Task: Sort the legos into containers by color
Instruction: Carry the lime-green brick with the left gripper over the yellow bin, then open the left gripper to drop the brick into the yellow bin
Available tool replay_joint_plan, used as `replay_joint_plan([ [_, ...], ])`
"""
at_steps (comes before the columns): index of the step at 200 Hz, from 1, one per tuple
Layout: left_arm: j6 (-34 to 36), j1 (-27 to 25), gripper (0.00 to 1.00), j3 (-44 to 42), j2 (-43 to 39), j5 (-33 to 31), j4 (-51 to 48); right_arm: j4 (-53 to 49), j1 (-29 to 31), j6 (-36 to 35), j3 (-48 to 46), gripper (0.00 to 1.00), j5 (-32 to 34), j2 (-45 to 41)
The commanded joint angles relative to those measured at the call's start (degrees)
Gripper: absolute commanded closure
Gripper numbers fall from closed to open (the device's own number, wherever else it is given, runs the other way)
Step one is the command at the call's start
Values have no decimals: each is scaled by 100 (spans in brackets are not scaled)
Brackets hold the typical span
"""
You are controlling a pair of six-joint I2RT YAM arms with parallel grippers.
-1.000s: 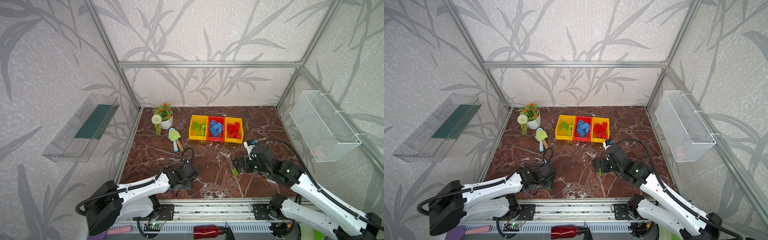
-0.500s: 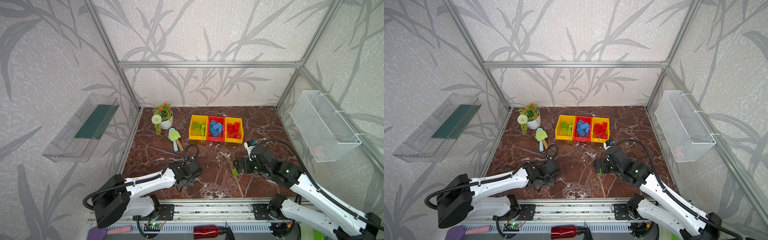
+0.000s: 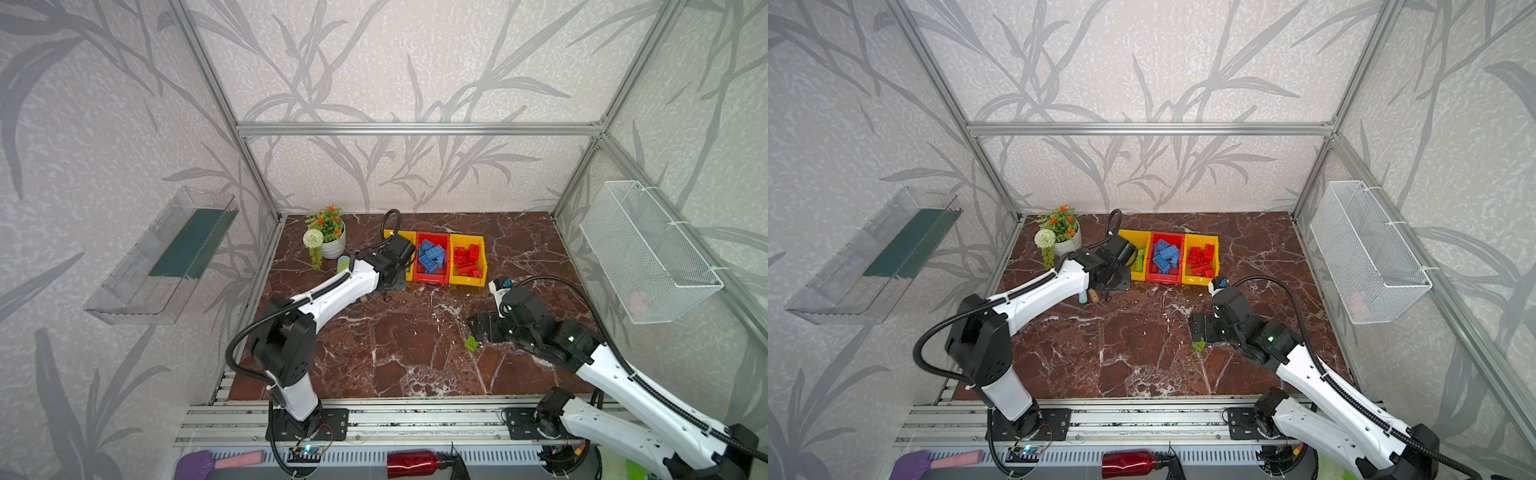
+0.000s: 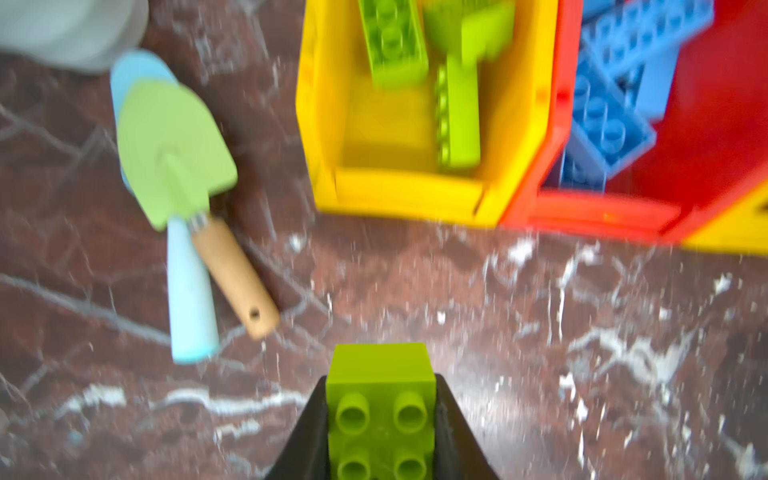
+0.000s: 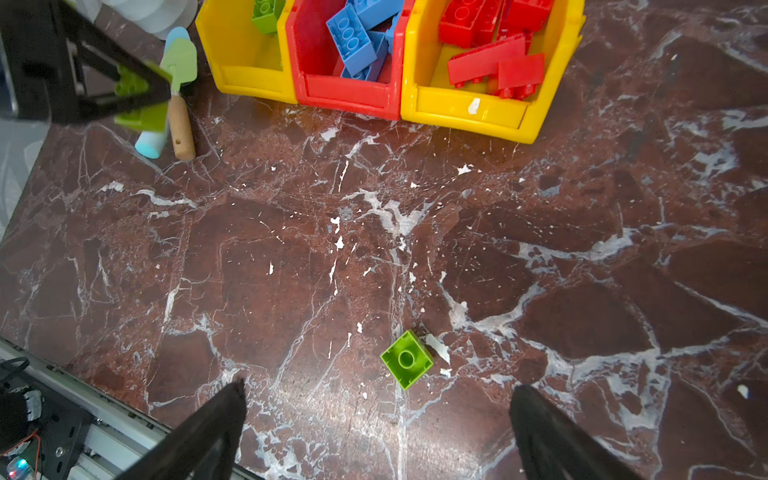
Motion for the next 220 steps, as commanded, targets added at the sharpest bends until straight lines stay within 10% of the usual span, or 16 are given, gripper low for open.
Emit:
replay_joint_plan([
  [1, 563, 272, 83, 931, 652, 154, -494, 139, -241, -219, 27, 1, -141, 71],
  [65, 1083, 684, 76, 3679, 2685, 400, -1324, 453, -1170, -431, 158, 1, -910, 771],
  [133, 1127, 882, 28, 5483, 3739, 786, -1872, 343, -1319, -641, 510, 1, -1068, 1804],
  [165, 1000, 874, 28, 4892, 3163, 817, -1639, 271, -1285, -685, 459, 2, -1231, 1854],
  [220, 473, 838, 26, 1267, 572, 771, -90, 306, -896, -370, 94, 26, -1145, 1905],
])
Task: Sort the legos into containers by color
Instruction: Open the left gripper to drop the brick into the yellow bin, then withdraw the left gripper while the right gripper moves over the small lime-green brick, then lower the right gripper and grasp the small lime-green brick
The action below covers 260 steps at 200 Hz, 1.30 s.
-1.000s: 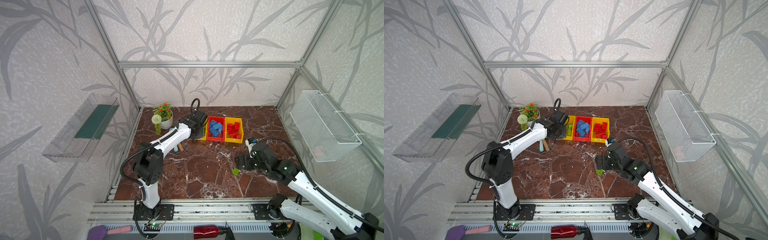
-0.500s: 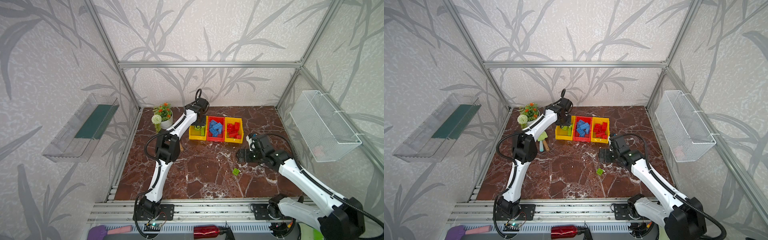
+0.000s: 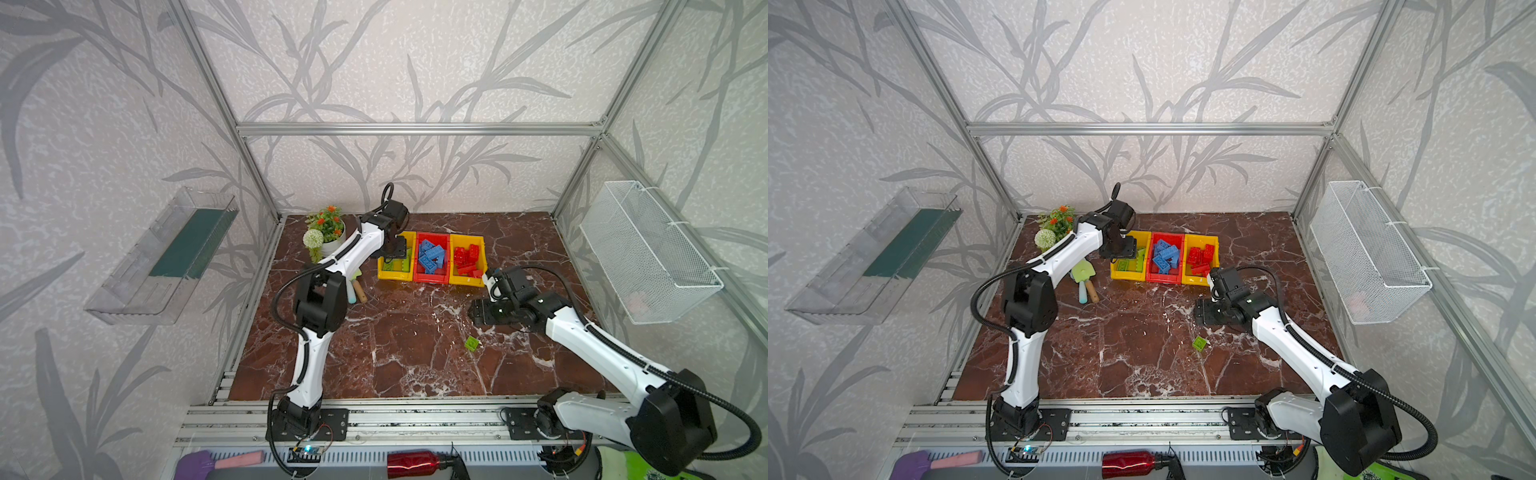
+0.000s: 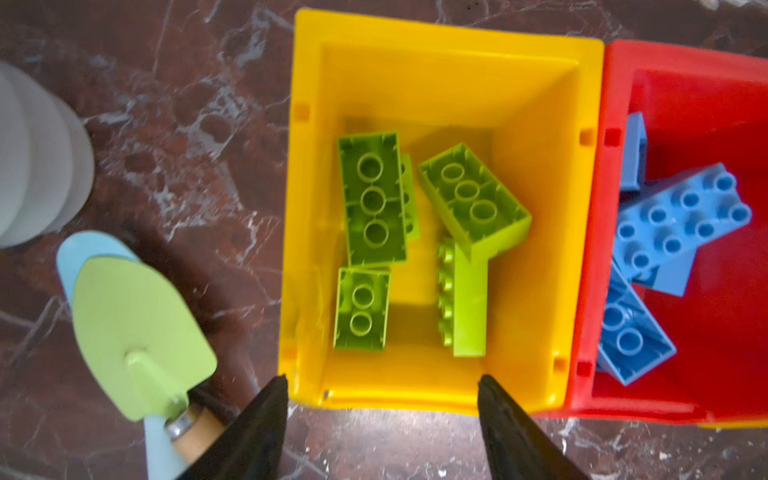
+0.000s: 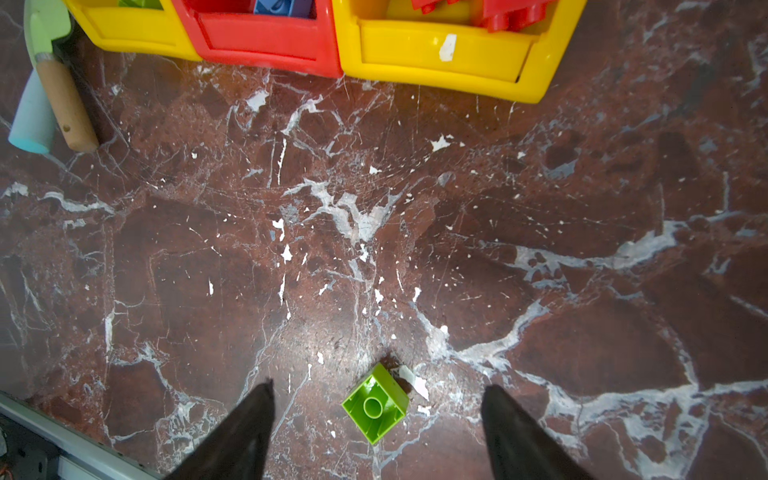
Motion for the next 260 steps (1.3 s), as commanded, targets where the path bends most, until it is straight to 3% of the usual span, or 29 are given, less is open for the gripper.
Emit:
replay_joint_plan([
  [1, -324, -29, 25, -1087, -1197, -34, 715, -78, 226, 182, -167, 26, 3, 45],
  [53, -1145, -490, 12, -4230, -3353, -380, 1639, -201, 909, 884, -332, 26, 584, 361],
  [90, -1654, -1187, 11, -5471, -4188, -887, 1883, -74, 1192, 1836, -624, 30, 1023, 187],
  [110, -1760, -1293, 11, -5813, -4462, -853, 2030, 98, 1244, 2229, -844, 34, 1081, 64],
  [163, -1700, -1305, 10, -6189, -5029, -986, 2056, 361, 1405, 2984, -1060, 35, 1216, 45],
  [260, -1656, -1307, 7, -6566, -5567, -932, 2100, 456, 1571, 3702, -1050, 40, 1516, 473],
])
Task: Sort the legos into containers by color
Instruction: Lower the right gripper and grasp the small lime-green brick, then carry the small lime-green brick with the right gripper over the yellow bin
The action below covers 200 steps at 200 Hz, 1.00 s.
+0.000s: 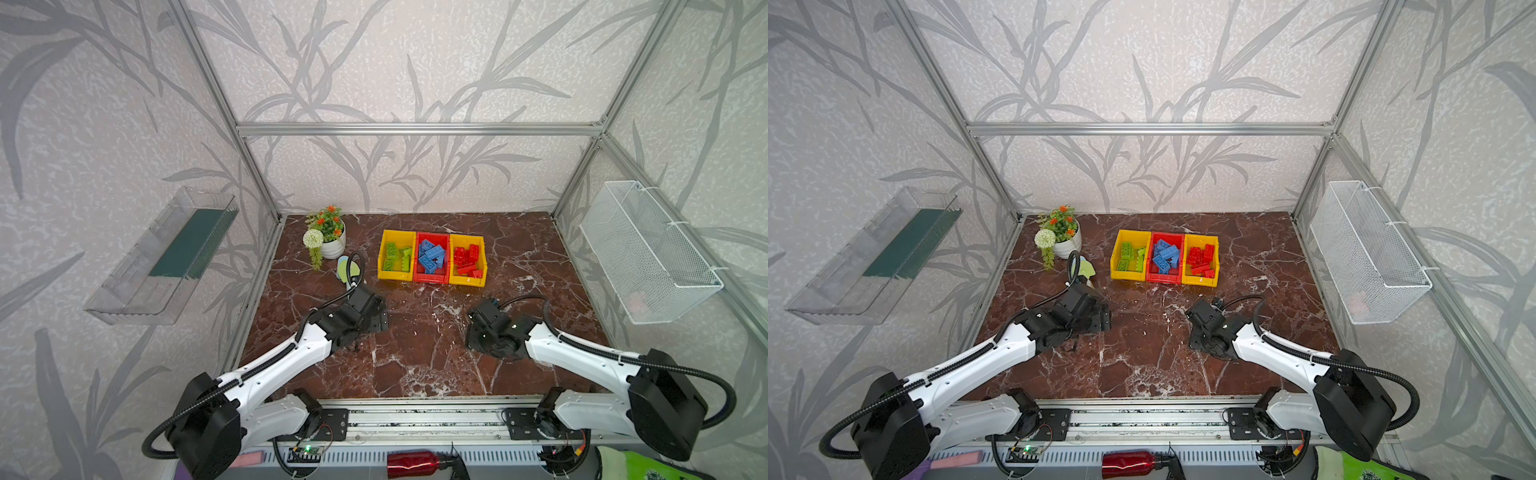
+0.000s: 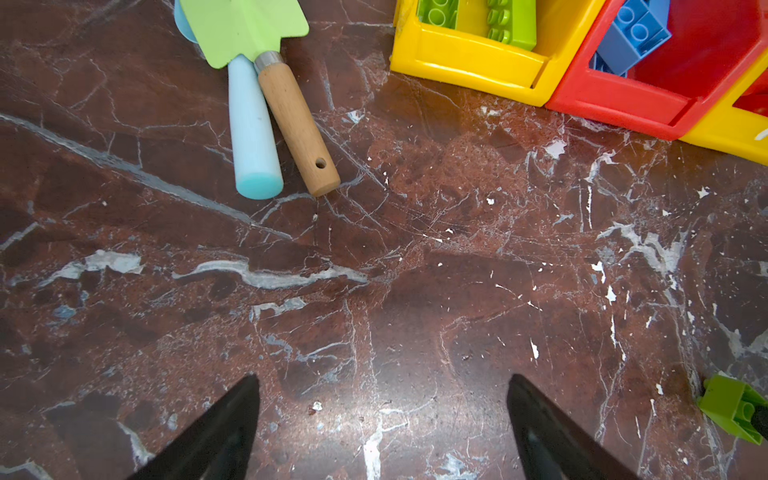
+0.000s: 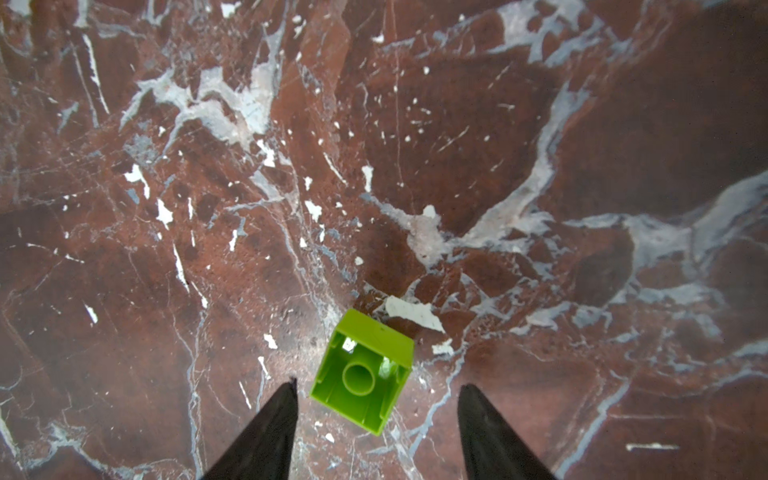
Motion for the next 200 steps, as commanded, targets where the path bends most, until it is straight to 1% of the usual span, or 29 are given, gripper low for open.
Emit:
replay_joint_plan([
  [1, -40, -14, 7, -97, -133, -139, 27, 75, 32, 238, -37, 40, 137, 128],
  [23, -14, -4, 7, -104, -150, -134, 39, 126, 51, 284, 35, 41, 145, 252],
  [28, -5, -5, 7, -104, -146, -133, 45, 138, 52, 282, 45, 43, 139, 283],
  [47, 4, -5, 7, -113, -150, -120, 50, 198, 50, 309, 72, 43, 107, 433],
  [71, 4, -4, 7, -136, -160, -101, 74, 294, 68, 337, 116, 47, 52, 643],
  [109, 7, -4, 7, -163, -215, -92, 66, 198, 101, 324, 274, 51, 49, 853],
  [133, -5, -4, 7, -189, -247, -93, 62, 26, 128, 181, 408, 65, 120, 939],
  [163, -13, -4, 6, -239, -308, -40, 41, -207, 146, -91, 689, 75, 165, 1135],
  [170, -27, -4, 5, -262, -341, -20, 31, -223, 157, -178, 767, 77, 150, 1183],
  [186, -72, -6, 1, -316, -441, -22, -14, -235, 164, -419, 1033, 78, 59, 1323],
  [200, -142, -7, 1, -368, -554, -48, -79, -225, 169, -707, 1410, 78, -81, 1484],
])
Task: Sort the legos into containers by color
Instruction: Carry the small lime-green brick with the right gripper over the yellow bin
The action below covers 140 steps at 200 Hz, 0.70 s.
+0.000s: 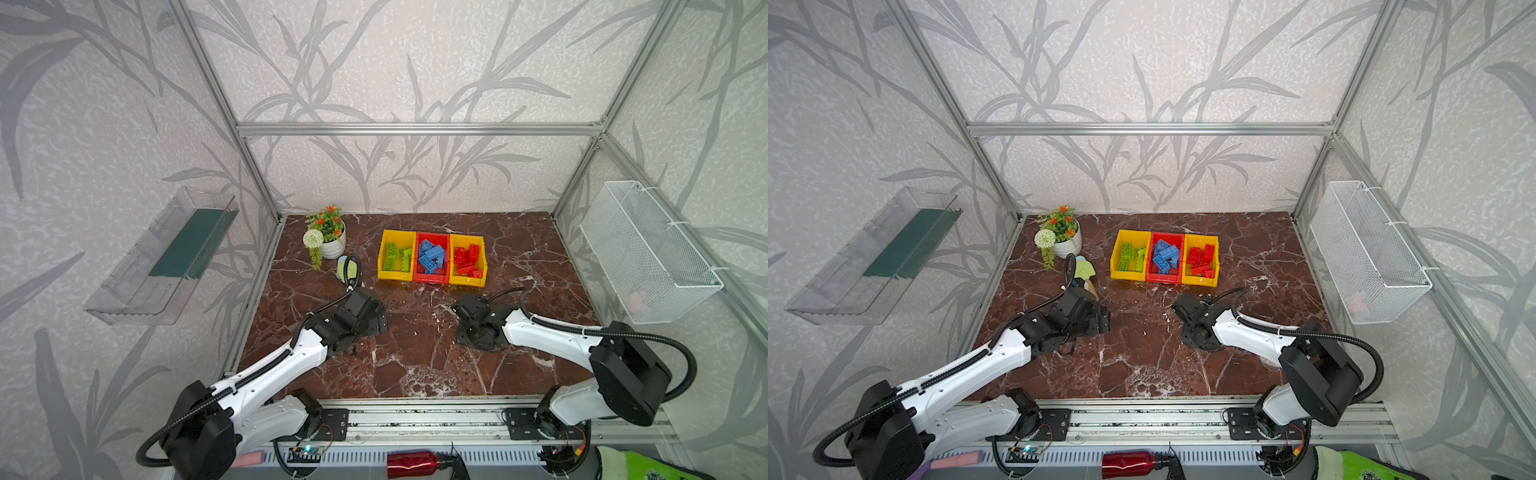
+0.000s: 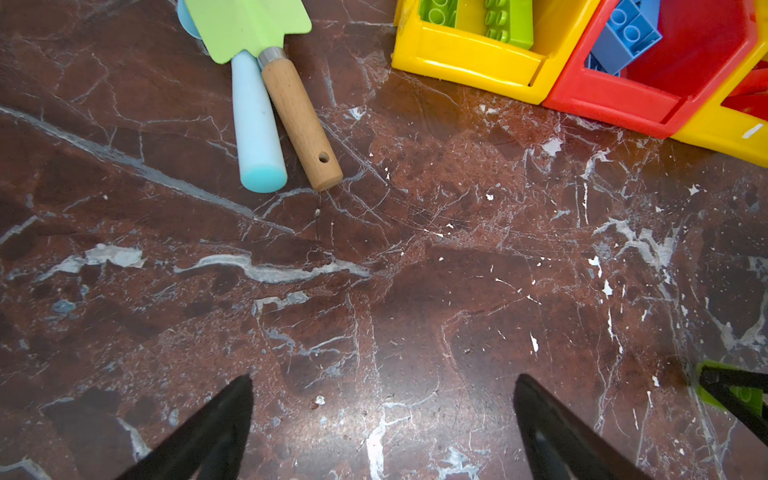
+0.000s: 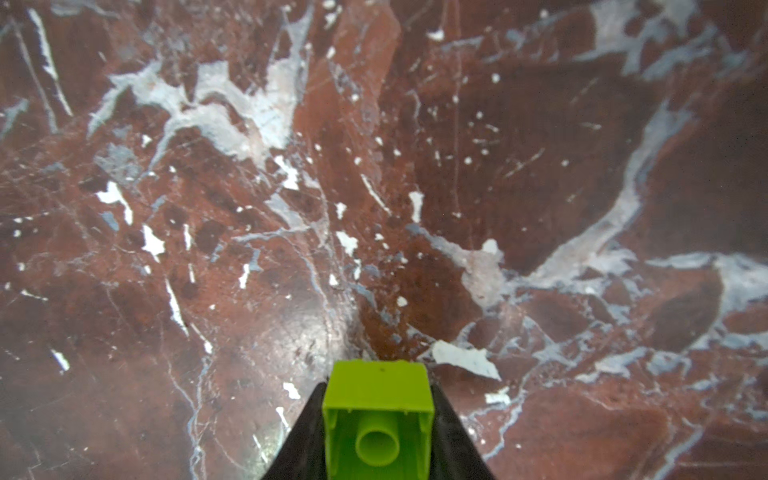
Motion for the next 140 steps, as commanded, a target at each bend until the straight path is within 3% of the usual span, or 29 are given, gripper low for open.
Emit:
replay_joint_plan([
  [1, -132, -5, 1, -120, -244, -86, -142, -150, 48, -549, 566, 78, -117, 209],
  [48, -248, -4, 1, -198, -531, -348, -359, -12, 39, -1845, 2680, 78, -509, 1228],
  [93, -372, 13, 1, -66, -552, -918, -522, 9, -46, -3151, 4965, 78, -500, 2860],
  [140, -311, 66, 1, 293, -401, -1327, -604, -245, -240, -3950, 6701, 77, -491, 4221],
])
